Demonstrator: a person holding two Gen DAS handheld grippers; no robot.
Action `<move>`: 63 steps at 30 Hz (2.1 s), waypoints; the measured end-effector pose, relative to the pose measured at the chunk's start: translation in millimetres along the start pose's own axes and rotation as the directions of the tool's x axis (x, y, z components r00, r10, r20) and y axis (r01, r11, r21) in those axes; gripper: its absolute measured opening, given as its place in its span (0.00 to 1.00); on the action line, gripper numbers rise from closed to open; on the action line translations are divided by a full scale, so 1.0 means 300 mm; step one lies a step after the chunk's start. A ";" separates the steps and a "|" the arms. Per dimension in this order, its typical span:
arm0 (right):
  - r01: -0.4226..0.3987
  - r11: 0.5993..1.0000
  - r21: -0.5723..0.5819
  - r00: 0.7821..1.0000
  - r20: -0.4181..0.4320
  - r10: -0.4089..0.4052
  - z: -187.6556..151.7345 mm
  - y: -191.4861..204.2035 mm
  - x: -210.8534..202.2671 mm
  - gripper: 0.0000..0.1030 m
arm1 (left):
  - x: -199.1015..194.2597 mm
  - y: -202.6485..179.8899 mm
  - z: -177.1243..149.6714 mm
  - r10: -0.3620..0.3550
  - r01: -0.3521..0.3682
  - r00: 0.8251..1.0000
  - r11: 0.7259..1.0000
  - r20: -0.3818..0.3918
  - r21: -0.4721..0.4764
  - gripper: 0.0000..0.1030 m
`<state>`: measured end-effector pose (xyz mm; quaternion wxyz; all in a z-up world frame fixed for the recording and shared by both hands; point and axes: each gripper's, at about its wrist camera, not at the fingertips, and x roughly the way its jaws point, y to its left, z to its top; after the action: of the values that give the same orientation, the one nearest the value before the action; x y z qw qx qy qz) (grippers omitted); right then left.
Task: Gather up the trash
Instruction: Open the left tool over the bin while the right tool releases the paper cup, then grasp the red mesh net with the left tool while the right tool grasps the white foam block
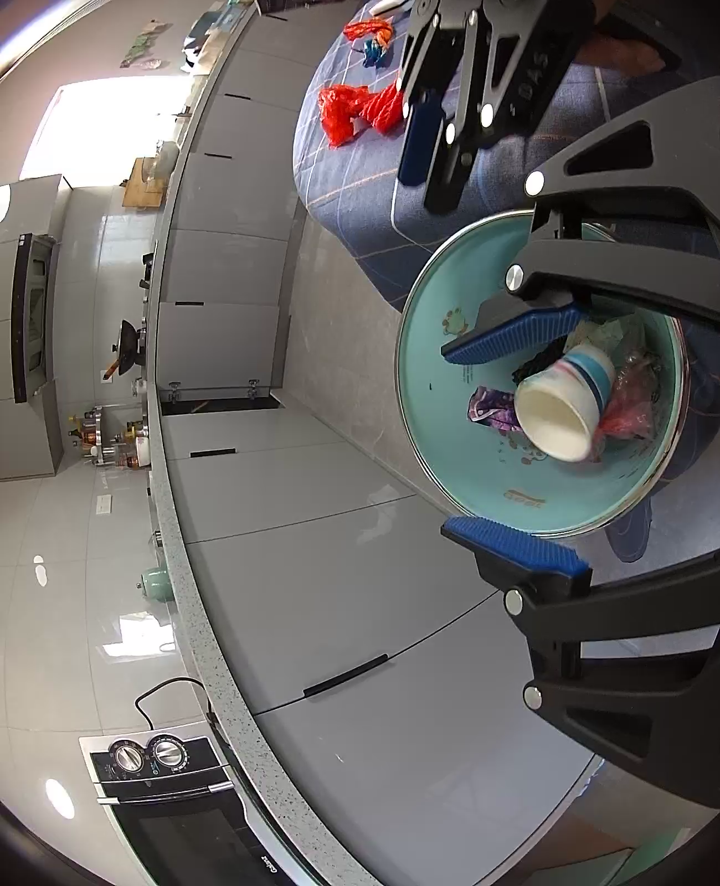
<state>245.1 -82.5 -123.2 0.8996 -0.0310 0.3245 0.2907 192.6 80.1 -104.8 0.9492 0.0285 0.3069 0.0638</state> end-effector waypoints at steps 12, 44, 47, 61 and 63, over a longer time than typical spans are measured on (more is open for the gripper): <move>0.173 0.982 0.073 0.984 0.036 -0.176 -0.040 -0.219 -0.239 0.39 | -0.005 -0.260 0.040 -0.093 0.092 0.996 0.993 0.003 0.079 0.66; 0.580 0.629 0.517 0.794 -0.188 -0.578 -0.339 -1.120 -0.554 0.63 | 0.237 -1.009 0.094 -0.259 0.304 0.944 0.924 -0.205 0.232 0.72; 0.568 0.647 0.508 0.807 -0.188 -0.560 -0.329 -1.114 -0.532 0.69 | 0.253 -1.000 0.094 -0.272 0.320 0.935 0.923 -0.226 0.215 0.66; 0.540 0.644 0.541 0.833 -0.237 -0.500 -0.367 -1.151 -0.499 0.52 | 0.236 -0.946 0.107 -0.331 0.372 0.918 0.910 -0.220 0.183 0.20; 0.527 0.656 0.540 0.843 -0.232 -0.486 -0.373 -1.140 -0.506 0.51 | 0.219 -0.922 0.115 -0.325 0.361 0.924 0.915 -0.200 0.181 0.20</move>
<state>273.4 -469.6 -165.3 0.8976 0.1478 0.4060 -0.0869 294.4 -185.0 -140.7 0.9080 0.0708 0.3901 -0.1356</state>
